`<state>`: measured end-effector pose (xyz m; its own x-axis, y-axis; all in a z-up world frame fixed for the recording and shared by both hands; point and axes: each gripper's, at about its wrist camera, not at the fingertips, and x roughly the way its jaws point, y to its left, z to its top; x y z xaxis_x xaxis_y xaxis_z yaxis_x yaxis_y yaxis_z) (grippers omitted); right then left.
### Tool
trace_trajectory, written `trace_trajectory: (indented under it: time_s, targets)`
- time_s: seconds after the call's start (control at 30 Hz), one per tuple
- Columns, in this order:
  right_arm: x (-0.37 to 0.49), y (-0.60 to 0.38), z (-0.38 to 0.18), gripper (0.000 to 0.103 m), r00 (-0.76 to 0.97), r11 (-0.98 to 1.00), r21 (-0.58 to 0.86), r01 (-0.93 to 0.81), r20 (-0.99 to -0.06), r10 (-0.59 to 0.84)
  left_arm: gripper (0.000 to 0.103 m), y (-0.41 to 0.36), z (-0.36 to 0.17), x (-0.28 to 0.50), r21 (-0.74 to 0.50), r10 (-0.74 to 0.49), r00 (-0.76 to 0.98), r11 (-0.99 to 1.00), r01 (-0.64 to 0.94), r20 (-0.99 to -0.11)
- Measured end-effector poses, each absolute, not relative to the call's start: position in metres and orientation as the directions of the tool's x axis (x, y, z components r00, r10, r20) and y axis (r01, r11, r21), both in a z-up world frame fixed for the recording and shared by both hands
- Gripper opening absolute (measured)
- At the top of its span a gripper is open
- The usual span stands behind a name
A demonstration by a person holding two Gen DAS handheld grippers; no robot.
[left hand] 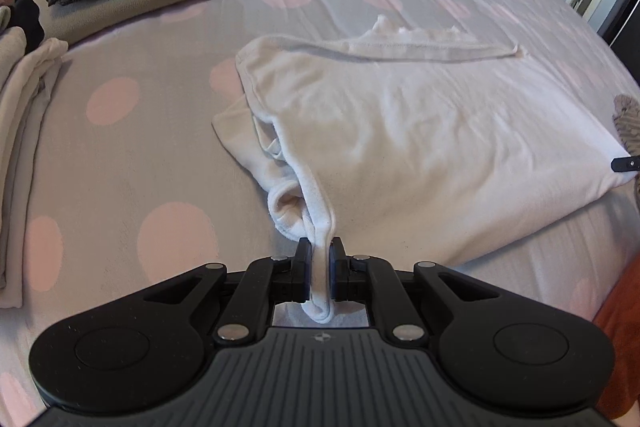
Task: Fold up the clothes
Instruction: 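Hold the folded edge with the left gripper, then open it, then move both open grippers away from the folded shirt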
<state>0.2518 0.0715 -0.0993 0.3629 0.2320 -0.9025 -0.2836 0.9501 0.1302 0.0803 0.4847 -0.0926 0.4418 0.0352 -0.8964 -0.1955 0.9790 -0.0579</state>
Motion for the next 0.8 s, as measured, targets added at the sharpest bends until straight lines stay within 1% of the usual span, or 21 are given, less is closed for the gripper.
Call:
trace_trajectory:
  time_s: [0.07, 0.17, 0.23, 0.3, 0.33, 0.4, 0.5, 0.67, 0.77, 0.8]
  targets:
    - [0.254, 0.074, -0.108, 0.012, 0.347, 0.950, 0.122, -0.288, -0.911, 0.222, 0.007, 0.485, -0.103, 0.082, -0.048, 0.036, 0.412, 0.980, -0.191, -0.911]
    - [0.257, 0.076, -0.114, 0.013, 0.330, 0.947, 0.118, -0.298, -0.918, 0.218, 0.007, 0.488, -0.114, 0.084, -0.071, 0.013, 0.390, 0.977, -0.199, -0.921]
    - [0.258, 0.078, -0.115, 0.016, 0.324, 0.948, 0.102, -0.301, -0.924, 0.203, 0.008, 0.492, -0.118, 0.085, -0.098, -0.016, 0.373, 0.975, -0.201, -0.928]
    - [0.257, 0.077, -0.113, 0.031, 0.334, 0.951, 0.079, -0.300, -0.925, 0.182, 0.011, 0.494, -0.118, 0.084, -0.114, -0.034, 0.364, 0.973, -0.201, -0.931]
    - [0.256, 0.076, -0.111, 0.033, 0.342, 0.951, 0.075, -0.299, -0.922, 0.180, 0.013, 0.495, -0.116, 0.083, -0.118, -0.038, 0.366, 0.973, -0.198, -0.930]
    - [0.256, 0.070, -0.104, 0.034, 0.363, 0.951, 0.085, -0.297, -0.911, 0.195, 0.020, 0.498, -0.107, 0.081, -0.125, -0.045, 0.390, 0.975, -0.184, -0.920]
    - [0.259, 0.063, -0.091, 0.034, 0.424, 0.949, 0.083, -0.306, -0.880, 0.214, 0.022, 0.504, -0.088, 0.080, -0.141, -0.052, 0.450, 0.976, -0.166, -0.892]
    - [0.278, 0.064, -0.082, 0.034, 0.489, 0.940, 0.135, -0.313, -0.826, 0.282, 0.025, 0.521, -0.070, 0.094, -0.164, -0.029, 0.561, 0.968, -0.191, -0.827]
    - [0.298, 0.072, -0.084, 0.034, 0.500, 0.935, 0.169, -0.313, -0.808, 0.314, 0.038, 0.535, -0.073, 0.110, -0.200, -0.027, 0.605, 0.955, -0.220, -0.796]
    - [0.305, 0.076, -0.086, 0.034, 0.503, 0.932, 0.178, -0.315, -0.802, 0.323, 0.039, 0.539, -0.077, 0.116, -0.207, -0.028, 0.613, 0.952, -0.224, -0.790]
